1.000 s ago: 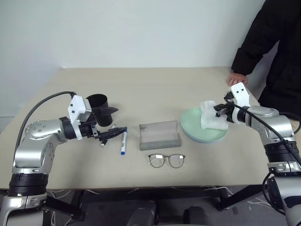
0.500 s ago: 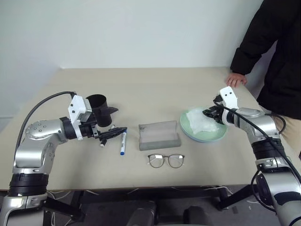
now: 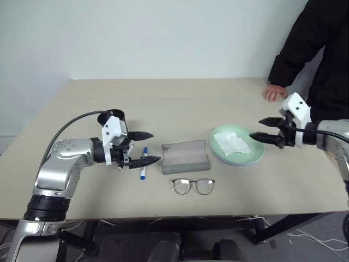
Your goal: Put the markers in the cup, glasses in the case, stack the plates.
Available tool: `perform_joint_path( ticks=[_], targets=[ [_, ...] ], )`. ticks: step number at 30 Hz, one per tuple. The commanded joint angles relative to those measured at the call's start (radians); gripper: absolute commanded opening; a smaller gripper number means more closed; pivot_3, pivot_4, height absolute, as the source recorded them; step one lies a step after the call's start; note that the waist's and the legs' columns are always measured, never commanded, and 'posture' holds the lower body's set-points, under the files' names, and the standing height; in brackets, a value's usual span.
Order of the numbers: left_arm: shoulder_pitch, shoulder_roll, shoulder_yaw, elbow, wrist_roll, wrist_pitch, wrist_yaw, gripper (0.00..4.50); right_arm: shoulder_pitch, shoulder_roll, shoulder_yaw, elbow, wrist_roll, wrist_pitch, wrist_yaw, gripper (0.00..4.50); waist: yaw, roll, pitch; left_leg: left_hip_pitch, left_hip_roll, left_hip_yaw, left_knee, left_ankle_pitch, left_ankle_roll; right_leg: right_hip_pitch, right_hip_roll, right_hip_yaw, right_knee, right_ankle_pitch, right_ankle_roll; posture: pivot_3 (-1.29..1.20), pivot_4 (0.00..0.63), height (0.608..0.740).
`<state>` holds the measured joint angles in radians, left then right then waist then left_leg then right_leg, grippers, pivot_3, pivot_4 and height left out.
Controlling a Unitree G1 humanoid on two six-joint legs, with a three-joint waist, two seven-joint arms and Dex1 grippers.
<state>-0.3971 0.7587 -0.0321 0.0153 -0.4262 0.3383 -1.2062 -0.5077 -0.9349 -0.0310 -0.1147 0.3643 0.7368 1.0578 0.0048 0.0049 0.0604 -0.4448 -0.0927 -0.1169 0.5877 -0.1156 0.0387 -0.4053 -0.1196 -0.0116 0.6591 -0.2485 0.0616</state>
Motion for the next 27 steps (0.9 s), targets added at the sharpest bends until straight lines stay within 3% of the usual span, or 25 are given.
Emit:
perform_joint_path(
  ticks=[1, 2, 14, 20, 27],
  targets=[
    [-0.044, -0.019, -0.046, -0.008, 0.023, -0.010, -0.029, 4.43, -0.021, -0.053, -0.071, -0.056, 0.068, 0.015, 0.061, 4.22, -0.002, 0.000, 0.000, 0.000, 0.000, 0.000, 0.001, 0.000, 0.000, 0.000, 0.000, 0.000, 0.000, 0.000, 0.000, 0.00, 0.000, 0.727],
    [-0.052, -0.028, -0.059, -0.005, 0.027, -0.008, -0.037, 4.43, -0.020, -0.058, -0.076, -0.062, 0.072, 0.009, 0.058, 4.49, -0.004, 0.000, 0.000, 0.000, 0.001, 0.000, 0.002, -0.001, 0.001, 0.001, 0.000, 0.000, 0.000, 0.000, 0.001, 0.00, 0.000, 0.727],
    [-0.150, -0.140, -0.233, 0.047, 0.073, 0.049, -0.124, 4.43, 0.043, -0.030, -0.097, -0.187, 0.128, 0.038, -0.008, 4.49, 0.001, -0.001, 0.000, -0.002, 0.000, 0.000, 0.004, -0.001, 0.001, 0.000, -0.002, -0.001, -0.001, 0.000, 0.001, 0.00, 0.000, 0.727],
    [-0.234, -0.241, -0.345, 0.190, 0.147, 0.021, -0.170, 4.43, 0.086, -0.037, -0.117, -0.235, 0.170, 0.059, -0.021, 4.49, 0.002, -0.001, 0.000, -0.002, 0.000, -0.001, 0.005, -0.001, 0.002, 0.002, -0.002, -0.002, -0.001, 0.000, 0.001, 0.00, 0.000, 0.727],
    [-0.272, -0.275, -0.390, 0.287, 0.205, -0.029, -0.227, 4.43, 0.115, -0.037, -0.125, -0.264, 0.188, 0.067, -0.048, 4.49, -0.001, -0.001, 0.000, -0.003, 0.000, -0.001, 0.006, -0.002, 0.003, 0.001, -0.002, -0.001, -0.001, 0.000, 0.001, 0.00, 0.000, 0.727]
  ],
)
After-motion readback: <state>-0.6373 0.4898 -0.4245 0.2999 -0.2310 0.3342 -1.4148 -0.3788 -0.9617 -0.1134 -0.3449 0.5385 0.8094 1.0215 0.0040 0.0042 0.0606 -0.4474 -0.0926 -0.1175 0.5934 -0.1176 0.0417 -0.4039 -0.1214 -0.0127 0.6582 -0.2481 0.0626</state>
